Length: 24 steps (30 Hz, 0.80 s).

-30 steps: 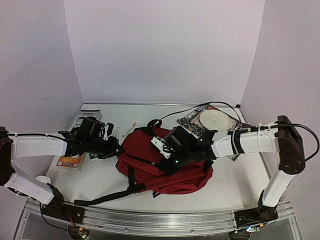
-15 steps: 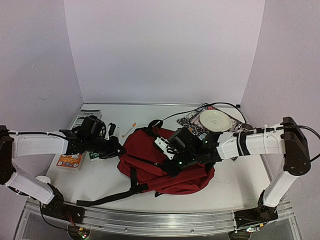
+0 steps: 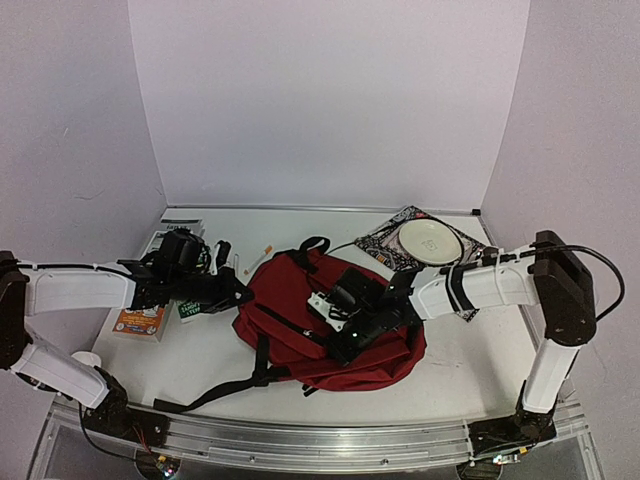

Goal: Pack the student bag
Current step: Zip the pocket on the back of the student bag.

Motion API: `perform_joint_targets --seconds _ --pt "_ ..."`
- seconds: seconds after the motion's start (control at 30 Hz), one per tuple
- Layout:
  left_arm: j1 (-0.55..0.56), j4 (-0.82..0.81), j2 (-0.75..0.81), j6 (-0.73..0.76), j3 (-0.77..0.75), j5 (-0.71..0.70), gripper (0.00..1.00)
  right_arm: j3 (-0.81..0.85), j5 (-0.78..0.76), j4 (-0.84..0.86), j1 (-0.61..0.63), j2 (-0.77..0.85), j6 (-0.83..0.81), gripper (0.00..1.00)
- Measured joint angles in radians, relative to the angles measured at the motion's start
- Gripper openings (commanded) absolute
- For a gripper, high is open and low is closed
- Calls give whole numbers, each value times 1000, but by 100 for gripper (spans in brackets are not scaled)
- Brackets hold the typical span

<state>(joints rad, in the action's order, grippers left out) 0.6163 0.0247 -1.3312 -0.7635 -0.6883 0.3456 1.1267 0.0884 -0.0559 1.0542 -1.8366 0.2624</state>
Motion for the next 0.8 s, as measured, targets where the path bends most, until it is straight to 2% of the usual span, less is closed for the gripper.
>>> perform_joint_targets --seconds 0.33,0.63,0.8 --pt "0 -15 0 3 16 -11 0 -5 12 7 0 12 -8 0" --pt "3 38 16 34 16 -80 0 -77 10 -10 0 161 -45 0" --pt "3 55 16 50 16 -97 0 -79 11 -12 0 169 -64 13"
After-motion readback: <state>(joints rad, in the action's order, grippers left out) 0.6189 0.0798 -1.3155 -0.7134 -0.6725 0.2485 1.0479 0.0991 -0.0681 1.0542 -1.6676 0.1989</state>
